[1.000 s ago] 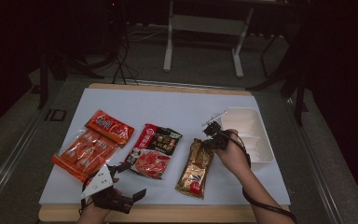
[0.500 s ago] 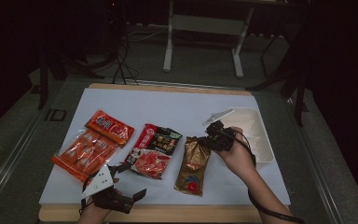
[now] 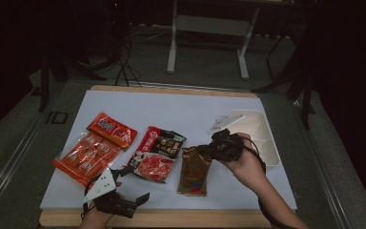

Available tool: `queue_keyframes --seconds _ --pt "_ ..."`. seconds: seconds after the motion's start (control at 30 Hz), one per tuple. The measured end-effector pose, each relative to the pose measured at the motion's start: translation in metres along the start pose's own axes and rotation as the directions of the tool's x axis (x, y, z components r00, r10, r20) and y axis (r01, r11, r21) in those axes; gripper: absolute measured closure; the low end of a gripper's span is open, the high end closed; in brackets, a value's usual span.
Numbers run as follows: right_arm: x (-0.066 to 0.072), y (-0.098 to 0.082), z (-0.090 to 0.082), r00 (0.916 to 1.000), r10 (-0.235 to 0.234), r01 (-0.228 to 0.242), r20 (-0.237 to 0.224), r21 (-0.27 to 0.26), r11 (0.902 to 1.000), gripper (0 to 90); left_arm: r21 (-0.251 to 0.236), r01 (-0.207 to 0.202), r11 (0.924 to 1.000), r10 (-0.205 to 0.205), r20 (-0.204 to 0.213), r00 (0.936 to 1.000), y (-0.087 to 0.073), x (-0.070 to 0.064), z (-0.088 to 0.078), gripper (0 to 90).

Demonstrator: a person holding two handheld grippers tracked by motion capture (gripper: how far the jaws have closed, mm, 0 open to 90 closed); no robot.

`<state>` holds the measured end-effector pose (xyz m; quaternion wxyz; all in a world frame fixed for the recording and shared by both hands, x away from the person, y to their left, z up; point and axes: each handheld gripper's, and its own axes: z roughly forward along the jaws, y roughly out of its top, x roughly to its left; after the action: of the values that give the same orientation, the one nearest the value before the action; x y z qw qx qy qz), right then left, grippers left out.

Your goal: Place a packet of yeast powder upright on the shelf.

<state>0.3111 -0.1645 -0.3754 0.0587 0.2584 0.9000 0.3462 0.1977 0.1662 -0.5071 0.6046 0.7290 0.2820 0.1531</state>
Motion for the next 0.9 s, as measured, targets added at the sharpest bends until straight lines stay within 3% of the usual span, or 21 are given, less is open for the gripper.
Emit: queue_keyframes --seconds 0.27,0.47,0.5,0.9 --pt "0.004 0.003 -0.007 0.9990 -0.009 0.008 -0.043 -0.034 0.9994 90.0 0.000 -0.001 1.0000 0.001 -0.001 1.0000 0.000 0.000 -0.001 0.0" --pt "0.007 0.008 -0.014 0.9991 -0.032 0.031 -0.029 -0.052 0.9982 90.0 -0.001 -0.002 1.0000 0.002 -0.001 1.0000 0.000 0.000 -0.001 0.0" --pt "0.005 0.010 -0.018 0.9995 -0.031 0.031 -0.008 -0.059 0.9978 90.0 -0.001 -0.002 1.0000 0.002 -0.001 1.0000 0.000 0.000 -0.001 0.0" --pt "-0.021 0.027 -0.039 0.9989 -0.006 0.011 0.046 -0.116 0.9932 90.0 -0.005 0.002 1.0000 -0.002 0.001 1.0000 0.000 0.000 -0.001 0.0"
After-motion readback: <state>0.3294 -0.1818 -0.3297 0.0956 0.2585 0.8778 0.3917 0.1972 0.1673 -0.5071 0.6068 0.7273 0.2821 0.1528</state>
